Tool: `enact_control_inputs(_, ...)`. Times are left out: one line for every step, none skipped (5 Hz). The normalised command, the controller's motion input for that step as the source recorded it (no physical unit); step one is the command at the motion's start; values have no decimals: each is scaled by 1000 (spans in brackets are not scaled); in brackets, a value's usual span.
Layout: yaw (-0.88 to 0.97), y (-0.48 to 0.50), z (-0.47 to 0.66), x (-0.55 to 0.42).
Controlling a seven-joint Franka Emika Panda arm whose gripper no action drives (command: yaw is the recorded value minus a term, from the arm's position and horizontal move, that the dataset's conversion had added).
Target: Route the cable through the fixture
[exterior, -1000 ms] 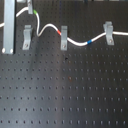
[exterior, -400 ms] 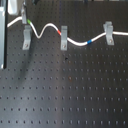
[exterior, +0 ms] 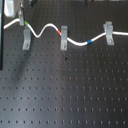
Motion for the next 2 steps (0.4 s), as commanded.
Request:
enact_control_inputs(0,293,166,-255)
enact_control_inputs(0,253,197,-295)
